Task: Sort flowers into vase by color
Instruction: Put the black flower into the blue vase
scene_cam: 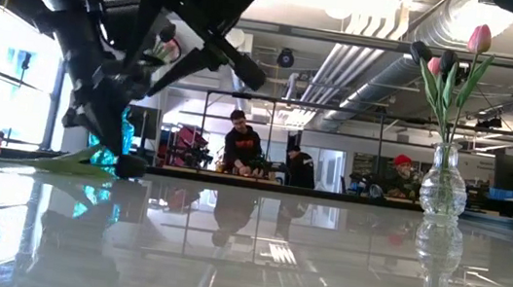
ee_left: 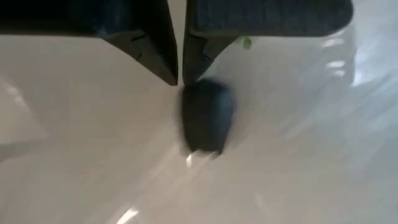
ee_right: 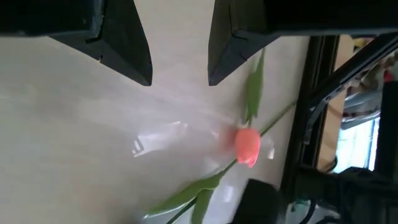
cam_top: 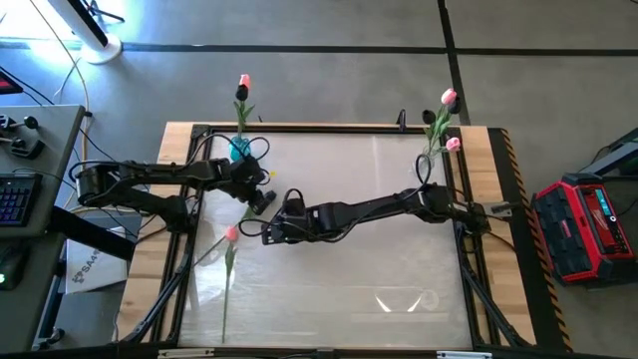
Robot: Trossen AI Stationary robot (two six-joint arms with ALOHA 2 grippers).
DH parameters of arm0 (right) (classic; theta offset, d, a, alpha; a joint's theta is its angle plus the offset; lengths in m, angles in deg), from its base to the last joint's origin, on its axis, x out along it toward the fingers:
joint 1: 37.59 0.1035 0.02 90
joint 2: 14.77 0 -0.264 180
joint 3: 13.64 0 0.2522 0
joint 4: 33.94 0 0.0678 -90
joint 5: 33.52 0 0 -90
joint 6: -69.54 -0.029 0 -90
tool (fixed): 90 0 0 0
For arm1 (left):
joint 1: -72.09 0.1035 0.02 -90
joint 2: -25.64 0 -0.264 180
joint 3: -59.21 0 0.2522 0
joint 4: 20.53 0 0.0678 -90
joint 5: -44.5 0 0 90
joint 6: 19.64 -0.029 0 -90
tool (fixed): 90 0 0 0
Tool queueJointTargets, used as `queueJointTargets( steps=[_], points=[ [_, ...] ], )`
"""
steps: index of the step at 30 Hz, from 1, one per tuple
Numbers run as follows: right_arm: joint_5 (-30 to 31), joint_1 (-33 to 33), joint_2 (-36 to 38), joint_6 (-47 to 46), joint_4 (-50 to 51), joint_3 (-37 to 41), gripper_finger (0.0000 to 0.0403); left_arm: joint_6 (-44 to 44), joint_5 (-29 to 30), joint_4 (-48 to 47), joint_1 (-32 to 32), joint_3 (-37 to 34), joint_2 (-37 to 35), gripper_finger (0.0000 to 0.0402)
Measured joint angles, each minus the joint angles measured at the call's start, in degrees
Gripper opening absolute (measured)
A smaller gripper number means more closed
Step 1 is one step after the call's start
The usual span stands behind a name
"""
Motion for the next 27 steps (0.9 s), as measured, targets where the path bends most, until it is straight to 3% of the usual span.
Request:
queueJointTargets(
  steps=[6, 12, 19, 27],
  points=[
    [0.79, -0.32, 0.00, -0.22, 0.22, 0.00, 0.0145, 1.39, -1.59, 3.52, -0.02, 0.02, -2.77, 0.0001],
    [0.70, -0.55, 0.00, -0.22, 0.12, 0.00, 0.0145, -0.93, -3.40, 0.82, -0.15, 0.02, -5.48, 0.0007],
    [0.06, -0.55, 0.00, -0.93, 0.10, 0.00, 0.0145, -4.91, 1.27, -13.89, -0.61, 0.01, -7.34, 0.0040],
    [0.34, -0.57, 0.00, -1.05, 0.11, 0.00, 0.0145, 0.34, 1.17, -12.40, -5.42, -2.08, -7.30, 0.0088]
  ],
)
